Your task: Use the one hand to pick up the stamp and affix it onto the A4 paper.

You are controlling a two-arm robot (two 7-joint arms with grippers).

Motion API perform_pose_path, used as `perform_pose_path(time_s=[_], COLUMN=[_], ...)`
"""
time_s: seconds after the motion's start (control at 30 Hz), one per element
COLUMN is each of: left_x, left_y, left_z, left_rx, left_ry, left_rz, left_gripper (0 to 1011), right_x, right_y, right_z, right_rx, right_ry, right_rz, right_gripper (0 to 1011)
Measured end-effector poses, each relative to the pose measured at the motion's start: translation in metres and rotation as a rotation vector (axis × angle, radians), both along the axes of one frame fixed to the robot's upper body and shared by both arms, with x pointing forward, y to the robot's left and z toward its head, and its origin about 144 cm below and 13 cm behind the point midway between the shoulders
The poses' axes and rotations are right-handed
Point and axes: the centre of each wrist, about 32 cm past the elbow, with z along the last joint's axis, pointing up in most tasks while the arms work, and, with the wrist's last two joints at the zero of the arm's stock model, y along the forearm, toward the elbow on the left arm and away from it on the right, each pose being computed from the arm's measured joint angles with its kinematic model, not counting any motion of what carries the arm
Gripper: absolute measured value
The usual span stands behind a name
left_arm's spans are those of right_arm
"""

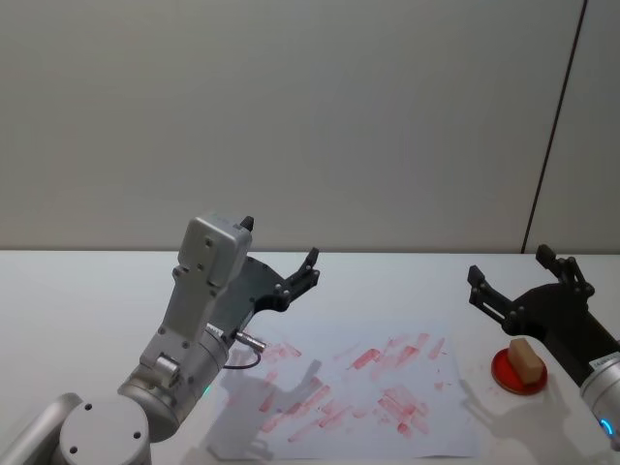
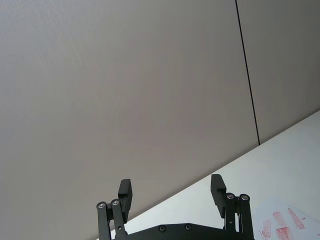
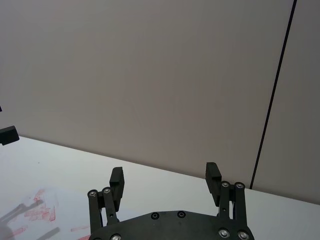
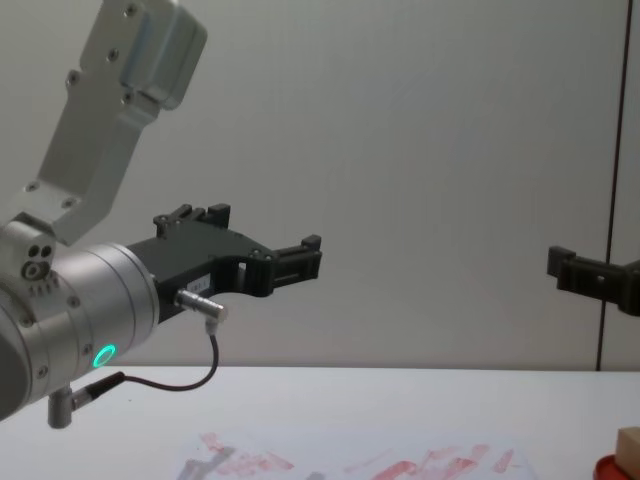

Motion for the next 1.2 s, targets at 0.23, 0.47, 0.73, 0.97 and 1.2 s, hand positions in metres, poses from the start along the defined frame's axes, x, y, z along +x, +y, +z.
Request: perform_pose_path(time_s=[0.23, 0.47, 0.73, 0.97, 1.2], left_x=[0.0000, 0.0000, 0.0000, 0.0000, 0.0000], left_y=[0.0000, 0.0000, 0.0000, 0.0000, 0.0000], left_z=[0.0000, 0.0000, 0.0000, 0.0000, 0.0000], left_rx=[0.000, 0.000, 0.000, 0.000, 0.000], left_ry=[0.000, 0.000, 0.000, 0.000, 0.000], left_rz=[0.000, 0.000, 0.000, 0.000, 0.000], left_gripper=[1003, 1003, 1002, 1002, 1003], right_x=[0.0000, 0.0000, 0.0000, 0.0000, 0.0000], right_y=[0.0000, 0.0000, 0.0000, 0.0000, 0.0000], right_z=[0.0000, 0.0000, 0.0000, 0.0000, 0.0000], right_rx=[0.000, 0.000, 0.000, 0.000, 0.000], right_ry=[0.000, 0.000, 0.000, 0.000, 0.000], right_rz=[0.000, 0.000, 0.000, 0.000, 0.000], right_gripper=[1001, 1001, 1001, 1001, 1001])
